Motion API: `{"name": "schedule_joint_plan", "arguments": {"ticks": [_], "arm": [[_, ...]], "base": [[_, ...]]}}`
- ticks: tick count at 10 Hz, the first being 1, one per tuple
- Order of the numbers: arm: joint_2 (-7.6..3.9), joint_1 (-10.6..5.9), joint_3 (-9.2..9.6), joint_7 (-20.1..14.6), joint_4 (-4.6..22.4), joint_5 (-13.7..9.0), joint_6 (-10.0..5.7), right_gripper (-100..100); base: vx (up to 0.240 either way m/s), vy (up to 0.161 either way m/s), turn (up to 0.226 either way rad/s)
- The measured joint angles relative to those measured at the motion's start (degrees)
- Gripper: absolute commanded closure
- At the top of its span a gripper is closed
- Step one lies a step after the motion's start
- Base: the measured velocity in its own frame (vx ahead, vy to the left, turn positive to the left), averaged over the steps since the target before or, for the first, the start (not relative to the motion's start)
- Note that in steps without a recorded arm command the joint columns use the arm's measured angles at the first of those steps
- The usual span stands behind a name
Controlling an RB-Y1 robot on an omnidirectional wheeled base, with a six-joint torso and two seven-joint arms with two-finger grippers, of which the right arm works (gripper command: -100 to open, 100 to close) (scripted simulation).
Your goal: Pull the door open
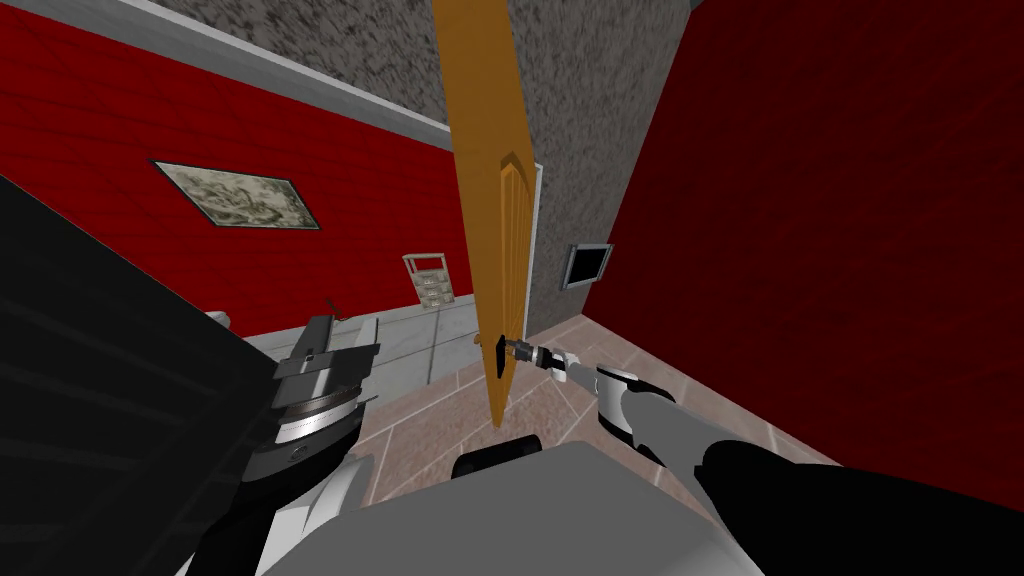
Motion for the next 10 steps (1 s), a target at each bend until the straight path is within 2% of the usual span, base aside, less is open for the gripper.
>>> {"name": "schedule_joint_plan", "arguments": {"ticks": [3, 6, 8, 10], "arm": [[1.16, -0.72, -0.29, -0.2, 2.5, 0.4, -0.96, 100], [2.14, -1.15, -0.20, -0.6, 3.8, 0.9, -1.64, 100], [2.42, -1.28, -0.19, -0.7, 4.7, 1.1, -2.01, 100], [2.92, -1.88, 0.05, -0.8, 6.0, 1.0, -2.78, 100]], "base": [[-0.054, -0.219, 0.203], [-0.048, -0.210, 0.138], [-0.030, -0.117, 0.059], [-0.080, -0.204, 0.127]]}}
